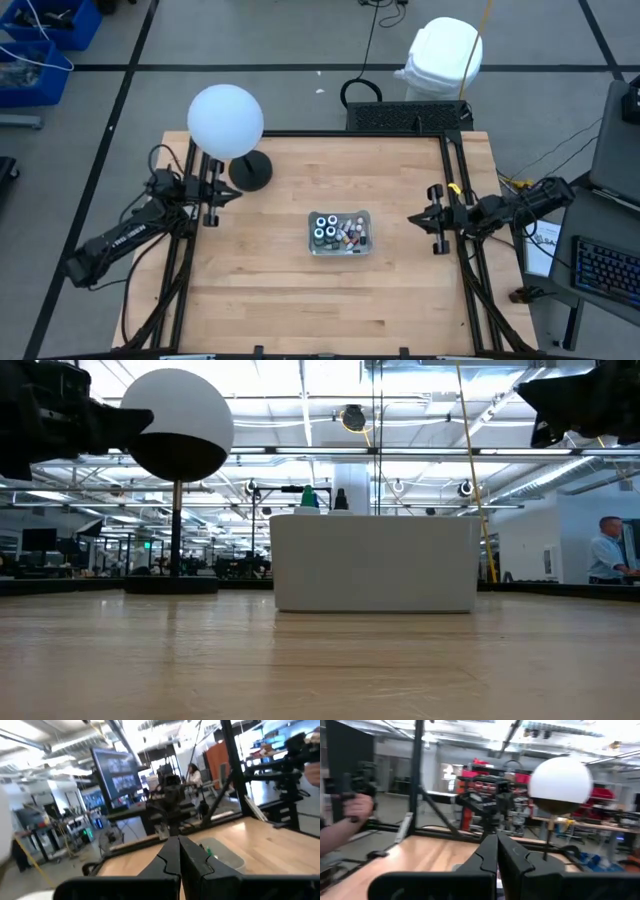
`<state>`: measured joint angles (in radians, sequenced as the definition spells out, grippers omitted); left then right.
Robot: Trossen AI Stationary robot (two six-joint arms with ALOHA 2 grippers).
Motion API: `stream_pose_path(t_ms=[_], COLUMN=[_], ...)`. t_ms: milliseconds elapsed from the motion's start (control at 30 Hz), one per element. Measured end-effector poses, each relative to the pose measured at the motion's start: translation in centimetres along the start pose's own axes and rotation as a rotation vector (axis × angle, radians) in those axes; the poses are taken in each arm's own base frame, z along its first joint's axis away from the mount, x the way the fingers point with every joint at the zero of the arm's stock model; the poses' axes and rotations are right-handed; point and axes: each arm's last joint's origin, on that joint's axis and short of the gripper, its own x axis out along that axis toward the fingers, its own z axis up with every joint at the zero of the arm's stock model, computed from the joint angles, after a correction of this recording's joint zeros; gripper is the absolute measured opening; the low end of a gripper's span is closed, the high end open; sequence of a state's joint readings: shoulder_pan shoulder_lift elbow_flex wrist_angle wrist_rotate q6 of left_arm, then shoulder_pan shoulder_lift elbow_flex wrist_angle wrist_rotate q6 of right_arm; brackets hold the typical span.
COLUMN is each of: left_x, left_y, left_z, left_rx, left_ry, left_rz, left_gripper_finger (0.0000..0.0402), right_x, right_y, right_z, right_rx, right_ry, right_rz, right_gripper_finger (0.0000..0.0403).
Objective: Pick & Place food coloring
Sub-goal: Return to Home Position
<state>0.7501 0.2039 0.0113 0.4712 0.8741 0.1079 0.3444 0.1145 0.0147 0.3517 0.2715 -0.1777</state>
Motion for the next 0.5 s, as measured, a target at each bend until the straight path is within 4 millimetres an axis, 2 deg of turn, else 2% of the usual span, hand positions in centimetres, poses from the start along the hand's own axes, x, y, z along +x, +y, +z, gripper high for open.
stream_pose_path(t_ms=[233, 367, 500], left_x=[0.2, 0.1, 0.3], left_y=[0.5, 0.4, 0.1], left_z=[-0.6, -0.9, -1.4], left_rx=[-0.055, -0.129, -0.156], left_ry=[0.046, 0.071, 0.105], left_rz=[0.089, 0.091, 0.08], left_gripper_finger=[0.0001, 0.0001, 0.0001], right_x=[-0.2, -0.6, -0.9], right_y=[-0.3, -0.9, -0.9], right_z=[0.0, 2.0, 1.6], right_rx=[0.016, 0.035, 0.012], right_ry=[0.041, 0.021, 0.067], right_rz=[0.01, -0.065, -0.051], right_gripper_finger=[0.0, 0.0, 0.0])
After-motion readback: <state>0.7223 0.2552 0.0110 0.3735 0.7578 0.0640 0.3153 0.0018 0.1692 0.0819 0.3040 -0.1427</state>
